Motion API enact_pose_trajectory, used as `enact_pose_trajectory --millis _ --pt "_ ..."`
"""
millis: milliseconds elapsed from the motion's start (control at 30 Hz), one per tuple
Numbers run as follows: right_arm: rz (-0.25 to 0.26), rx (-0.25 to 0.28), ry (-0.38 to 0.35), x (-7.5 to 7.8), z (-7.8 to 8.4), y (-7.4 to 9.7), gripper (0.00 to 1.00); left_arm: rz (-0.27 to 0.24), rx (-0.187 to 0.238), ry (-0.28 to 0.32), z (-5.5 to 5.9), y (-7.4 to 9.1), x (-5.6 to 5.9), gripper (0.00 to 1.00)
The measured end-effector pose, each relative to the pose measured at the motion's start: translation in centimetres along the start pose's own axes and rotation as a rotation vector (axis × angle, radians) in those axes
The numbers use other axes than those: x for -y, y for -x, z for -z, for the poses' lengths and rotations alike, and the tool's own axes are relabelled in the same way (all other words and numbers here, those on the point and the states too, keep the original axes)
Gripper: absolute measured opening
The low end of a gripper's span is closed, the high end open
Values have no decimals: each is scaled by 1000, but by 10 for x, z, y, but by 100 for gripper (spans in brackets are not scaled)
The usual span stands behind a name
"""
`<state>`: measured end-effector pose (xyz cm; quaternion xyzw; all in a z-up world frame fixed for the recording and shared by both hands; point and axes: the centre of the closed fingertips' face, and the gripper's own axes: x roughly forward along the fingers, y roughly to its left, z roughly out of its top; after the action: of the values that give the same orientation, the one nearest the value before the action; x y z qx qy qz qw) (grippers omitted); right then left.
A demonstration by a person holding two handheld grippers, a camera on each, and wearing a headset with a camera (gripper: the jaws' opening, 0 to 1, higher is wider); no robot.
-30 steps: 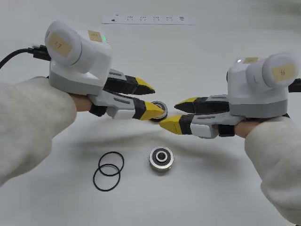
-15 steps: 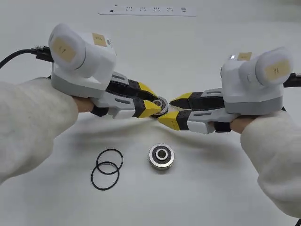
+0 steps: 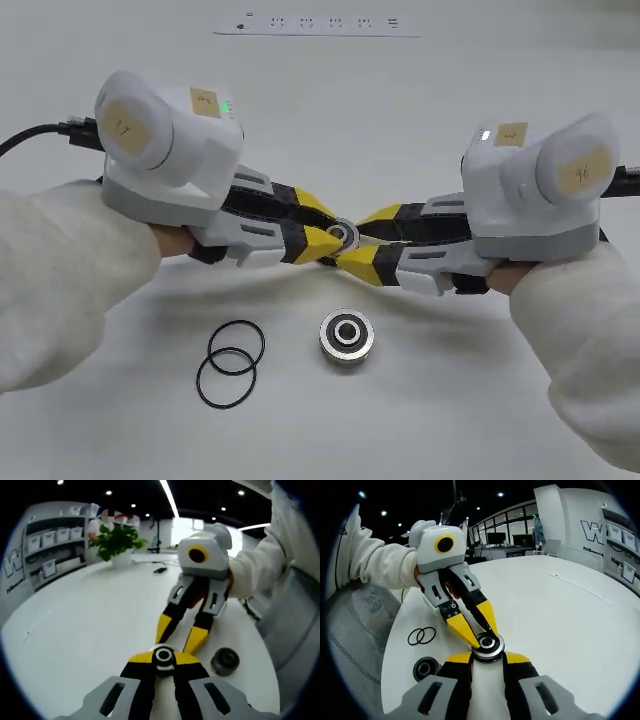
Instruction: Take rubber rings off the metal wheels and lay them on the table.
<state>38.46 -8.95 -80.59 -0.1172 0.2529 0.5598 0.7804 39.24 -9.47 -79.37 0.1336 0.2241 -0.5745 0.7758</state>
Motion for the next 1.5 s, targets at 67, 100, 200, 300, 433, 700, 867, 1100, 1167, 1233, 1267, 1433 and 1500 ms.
enact_pose_trajectory --millis 67,100,200,300,433,700,867,1100,1167,1233,1267,1433,1500 --pt "2 -8 -6 0 4 1 15 -3 -3 1 0 1 3 14" --pt "2 -6 -21 -1 4 1 14 -3 -4 1 0 1 4 14" --pt "3 -17 -9 -4 7 4 11 -4 -10 1 1 0 9 14" --pt "5 -33 16 -6 9 7 6 0 -14 -1 1 1 13 14" --pt "13 -39 22 -8 10 9 4 1 -20 -3 1 1 18 14" --pt "52 -60 22 -9 13 12 0 3 -25 -3 2 3 25 14" --pt "84 -64 -27 -6 14 13 0 -10 -27 -10 2 3 26 13" --pt "114 -74 -73 -6 14 14 0 -9 -20 -17 3 4 27 13" --pt "125 -72 -99 -6 14 14 0 -12 -18 -18 3 4 27 13" --pt "137 -68 -144 -5 14 15 0 -15 -14 -21 3 4 27 13" --pt "141 -63 -158 -4 14 15 0 -17 -10 -21 3 5 27 13" --pt "140 -10 -286 -3 13 19 0 -24 25 -11 4 6 27 13" --pt "133 13 -349 -3 11 20 0 -27 32 -9 3 6 27 13"
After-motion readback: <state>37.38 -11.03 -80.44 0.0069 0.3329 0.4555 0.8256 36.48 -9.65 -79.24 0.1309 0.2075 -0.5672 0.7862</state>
